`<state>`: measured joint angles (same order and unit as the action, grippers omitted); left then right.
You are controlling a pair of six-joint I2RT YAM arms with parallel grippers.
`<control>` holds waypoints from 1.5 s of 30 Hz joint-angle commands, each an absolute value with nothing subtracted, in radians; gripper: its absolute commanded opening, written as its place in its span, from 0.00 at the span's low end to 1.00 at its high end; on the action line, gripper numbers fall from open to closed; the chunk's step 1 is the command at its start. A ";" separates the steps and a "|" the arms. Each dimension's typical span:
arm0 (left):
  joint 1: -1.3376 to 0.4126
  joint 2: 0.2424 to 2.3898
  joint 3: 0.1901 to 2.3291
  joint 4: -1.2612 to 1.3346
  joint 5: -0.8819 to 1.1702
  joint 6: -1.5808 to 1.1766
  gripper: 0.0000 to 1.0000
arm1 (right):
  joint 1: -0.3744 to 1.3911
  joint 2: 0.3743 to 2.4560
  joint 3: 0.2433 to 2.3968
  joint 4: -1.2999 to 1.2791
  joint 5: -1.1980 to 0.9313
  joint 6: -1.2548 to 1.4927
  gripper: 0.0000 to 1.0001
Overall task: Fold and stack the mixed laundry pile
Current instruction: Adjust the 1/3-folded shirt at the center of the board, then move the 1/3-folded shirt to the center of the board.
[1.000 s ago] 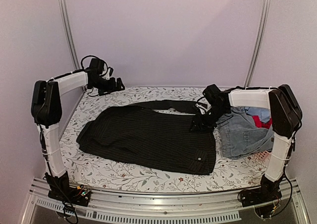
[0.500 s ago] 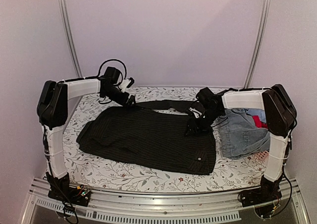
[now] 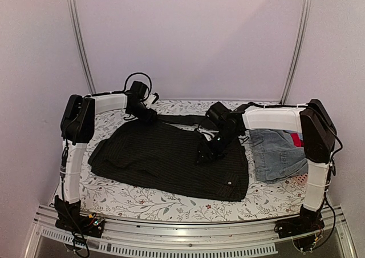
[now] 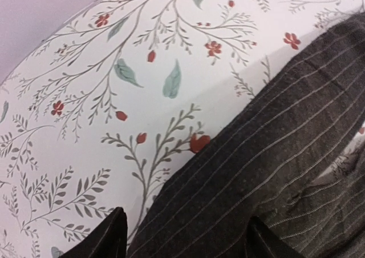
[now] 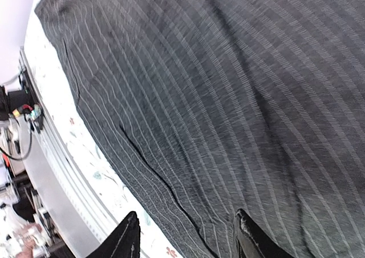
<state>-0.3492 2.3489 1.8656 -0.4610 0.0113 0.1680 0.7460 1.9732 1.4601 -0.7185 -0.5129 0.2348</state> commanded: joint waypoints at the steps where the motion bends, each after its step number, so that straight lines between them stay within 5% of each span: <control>1: -0.260 2.348 1.905 -0.438 -0.009 0.062 0.62 | 0.770 2.048 1.436 -0.766 -0.513 0.207 0.53; 9: -0.163 2.471 2.059 -0.610 0.005 -0.019 0.67 | 0.770 2.074 1.400 -0.805 -0.444 0.196 0.52; 15: -0.118 2.303 1.867 -0.589 -0.109 -0.074 0.85 | 0.770 2.050 1.418 -0.815 -0.426 0.185 0.53; 25: -0.118 1.858 1.463 -0.582 -0.035 -0.122 0.90 | 0.770 1.964 1.409 -0.800 -0.400 0.182 0.53; 33: -0.157 1.712 1.123 -0.559 0.233 -0.268 0.69 | 0.758 1.997 1.393 -0.779 -0.402 0.169 0.53; 45: -0.158 1.670 0.871 -0.699 0.158 -0.477 0.47 | 0.732 2.029 1.332 -0.772 -0.459 0.086 0.52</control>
<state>-0.1524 1.7088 0.9619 -0.6052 0.1650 -0.3874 0.7319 2.0155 1.3724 -0.7792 -0.4225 0.1326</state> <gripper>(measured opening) 0.476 0.525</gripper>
